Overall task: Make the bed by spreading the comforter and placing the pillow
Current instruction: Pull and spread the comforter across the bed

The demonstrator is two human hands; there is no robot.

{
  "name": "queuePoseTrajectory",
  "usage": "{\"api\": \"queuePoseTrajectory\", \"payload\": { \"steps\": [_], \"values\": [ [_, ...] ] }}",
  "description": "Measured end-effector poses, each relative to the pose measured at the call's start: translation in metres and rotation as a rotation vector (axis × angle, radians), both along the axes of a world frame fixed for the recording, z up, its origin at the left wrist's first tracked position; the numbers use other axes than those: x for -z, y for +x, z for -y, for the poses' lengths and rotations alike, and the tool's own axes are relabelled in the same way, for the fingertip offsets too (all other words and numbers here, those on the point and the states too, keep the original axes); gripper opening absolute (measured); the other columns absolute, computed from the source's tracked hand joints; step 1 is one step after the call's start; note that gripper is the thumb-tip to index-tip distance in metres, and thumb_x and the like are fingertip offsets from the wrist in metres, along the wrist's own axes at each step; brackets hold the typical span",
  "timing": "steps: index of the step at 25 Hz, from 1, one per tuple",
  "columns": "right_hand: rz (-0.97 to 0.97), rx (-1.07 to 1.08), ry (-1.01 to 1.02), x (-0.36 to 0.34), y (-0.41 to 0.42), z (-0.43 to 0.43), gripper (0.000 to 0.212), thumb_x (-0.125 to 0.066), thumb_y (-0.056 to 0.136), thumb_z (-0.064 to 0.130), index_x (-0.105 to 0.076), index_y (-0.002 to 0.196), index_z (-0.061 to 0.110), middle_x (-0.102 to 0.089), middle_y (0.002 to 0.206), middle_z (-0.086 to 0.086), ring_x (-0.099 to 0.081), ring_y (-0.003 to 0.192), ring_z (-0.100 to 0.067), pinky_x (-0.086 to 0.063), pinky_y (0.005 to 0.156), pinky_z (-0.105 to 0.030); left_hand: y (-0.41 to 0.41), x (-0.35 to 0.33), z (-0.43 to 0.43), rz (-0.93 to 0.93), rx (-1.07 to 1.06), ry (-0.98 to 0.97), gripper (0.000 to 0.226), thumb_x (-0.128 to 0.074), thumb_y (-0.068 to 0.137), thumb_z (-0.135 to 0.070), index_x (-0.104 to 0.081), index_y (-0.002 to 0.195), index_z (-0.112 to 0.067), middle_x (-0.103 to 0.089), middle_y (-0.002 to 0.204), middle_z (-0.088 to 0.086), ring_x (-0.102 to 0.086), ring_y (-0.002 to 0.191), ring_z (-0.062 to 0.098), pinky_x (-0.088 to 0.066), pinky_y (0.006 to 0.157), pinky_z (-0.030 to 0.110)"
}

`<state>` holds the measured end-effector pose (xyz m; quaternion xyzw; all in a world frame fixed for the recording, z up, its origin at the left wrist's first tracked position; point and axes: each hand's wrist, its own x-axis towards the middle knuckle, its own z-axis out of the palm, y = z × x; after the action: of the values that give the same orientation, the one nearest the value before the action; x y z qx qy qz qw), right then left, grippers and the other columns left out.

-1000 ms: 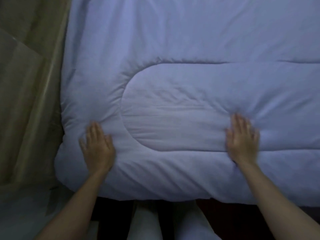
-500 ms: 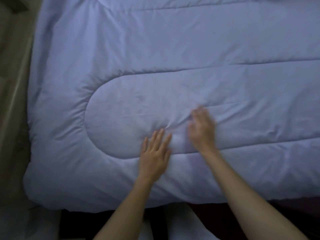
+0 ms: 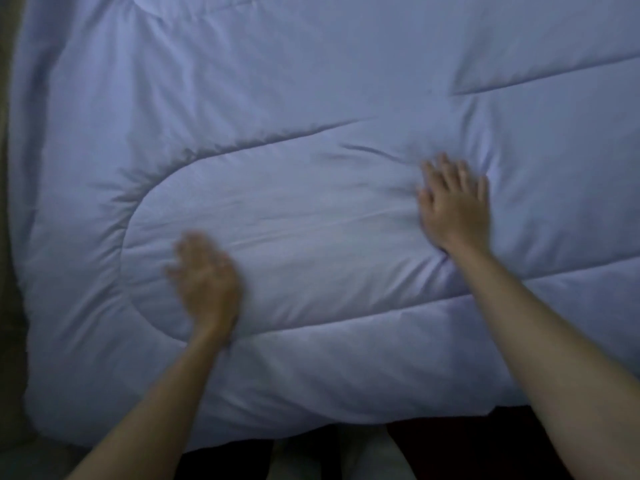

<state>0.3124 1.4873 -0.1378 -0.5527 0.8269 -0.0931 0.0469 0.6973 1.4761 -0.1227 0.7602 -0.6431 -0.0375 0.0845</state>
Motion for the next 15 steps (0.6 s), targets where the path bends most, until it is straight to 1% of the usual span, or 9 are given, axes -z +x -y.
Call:
{"api": "queuePoseTrajectory", "payload": {
  "steps": [3, 5, 6, 7, 8, 10, 11, 13, 15],
  "values": [
    [-0.013, 0.227, -0.019, -0.004, -0.04, -0.072, 0.051, -0.031, 0.094, 0.042, -0.038, 0.143, 0.028, -0.036, 0.152, -0.005, -0.033, 0.139, -0.03, -0.022, 0.111, -0.051, -0.113, 0.001, -0.008, -0.086, 0.534, 0.02, 0.054, -0.029, 0.094, -0.033, -0.033, 0.145, -0.015, -0.032, 0.153, 0.009, -0.027, 0.143, 0.027, -0.007, 0.116, 0.046],
    [0.011, 0.334, 0.028, -0.007, -0.053, -0.13, 0.055, -0.027, 0.093, 0.044, -0.036, 0.144, 0.026, -0.035, 0.152, -0.008, -0.031, 0.14, -0.03, -0.023, 0.11, -0.052, -0.144, -0.001, -0.025, -0.057, 0.742, 0.059, 0.053, -0.031, 0.094, -0.038, -0.035, 0.145, -0.024, -0.033, 0.153, 0.002, -0.028, 0.143, 0.023, -0.014, 0.116, 0.047],
    [0.022, 0.376, 0.079, -0.008, -0.057, -0.157, 0.056, -0.026, 0.093, 0.046, -0.035, 0.144, 0.025, -0.033, 0.153, -0.008, -0.03, 0.14, -0.03, -0.023, 0.109, -0.054, -0.139, 0.003, -0.031, -0.023, 0.754, 0.08, 0.053, -0.03, 0.094, -0.042, -0.034, 0.145, -0.027, -0.032, 0.154, 0.0, -0.028, 0.143, 0.021, -0.016, 0.116, 0.046],
    [0.039, 0.434, 0.134, -0.008, -0.062, -0.184, 0.058, -0.025, 0.092, 0.047, -0.033, 0.145, 0.024, -0.031, 0.154, -0.009, -0.028, 0.141, -0.03, -0.023, 0.109, -0.055, -0.124, 0.002, -0.035, 0.002, 0.684, 0.112, 0.056, -0.029, 0.093, -0.047, -0.031, 0.146, -0.028, -0.03, 0.155, 0.0, -0.027, 0.143, 0.021, -0.016, 0.116, 0.046],
    [0.072, 0.51, 0.179, -0.006, -0.067, -0.206, 0.059, -0.026, 0.093, 0.047, -0.032, 0.146, 0.022, -0.029, 0.155, -0.011, -0.025, 0.142, -0.03, -0.023, 0.109, -0.055, -0.104, 0.002, -0.038, 0.01, 0.534, 0.149, 0.06, -0.027, 0.092, -0.052, -0.029, 0.147, -0.027, -0.027, 0.156, 0.002, -0.026, 0.144, 0.023, -0.015, 0.115, 0.046],
    [0.273, 0.687, 0.187, -0.024, -0.067, -0.227, 0.057, -0.031, 0.096, 0.04, -0.029, 0.147, 0.015, -0.025, 0.155, -0.016, -0.022, 0.143, -0.032, -0.021, 0.114, -0.052, -0.064, -0.012, -0.037, 0.004, 0.215, 0.251, 0.067, -0.024, 0.091, -0.054, -0.025, 0.148, -0.019, -0.024, 0.157, 0.008, -0.023, 0.144, 0.029, -0.015, 0.114, 0.053],
    [0.397, 0.766, 0.165, -0.039, -0.06, -0.225, 0.053, -0.035, 0.097, 0.033, -0.034, 0.145, 0.009, -0.031, 0.152, -0.019, -0.027, 0.14, -0.035, -0.023, 0.114, -0.049, -0.054, -0.025, -0.033, 0.007, 0.153, 0.332, 0.065, -0.025, 0.091, -0.049, -0.029, 0.146, -0.015, -0.028, 0.154, 0.012, -0.027, 0.141, 0.033, -0.018, 0.112, 0.055],
    [0.528, 0.747, 0.073, -0.078, -0.033, -0.205, 0.039, -0.043, 0.097, 0.018, -0.05, 0.131, -0.001, -0.05, 0.137, -0.024, -0.046, 0.126, -0.039, -0.035, 0.104, -0.041, -0.054, -0.057, -0.021, -0.082, 0.241, 0.405, 0.053, -0.03, 0.089, -0.034, -0.048, 0.134, -0.012, -0.049, 0.14, 0.015, -0.047, 0.127, 0.035, -0.034, 0.105, 0.048],
    [0.638, 0.584, -0.08, -0.121, 0.003, -0.177, 0.03, -0.049, 0.095, 0.014, -0.06, 0.121, 0.003, -0.061, 0.126, -0.02, -0.056, 0.117, -0.034, -0.041, 0.095, -0.034, -0.078, -0.104, -0.012, -0.331, 0.402, 0.414, 0.037, -0.039, 0.093, -0.025, -0.059, 0.123, -0.018, -0.062, 0.128, 0.009, -0.057, 0.117, 0.028, -0.043, 0.098, 0.037]
  ]
}}
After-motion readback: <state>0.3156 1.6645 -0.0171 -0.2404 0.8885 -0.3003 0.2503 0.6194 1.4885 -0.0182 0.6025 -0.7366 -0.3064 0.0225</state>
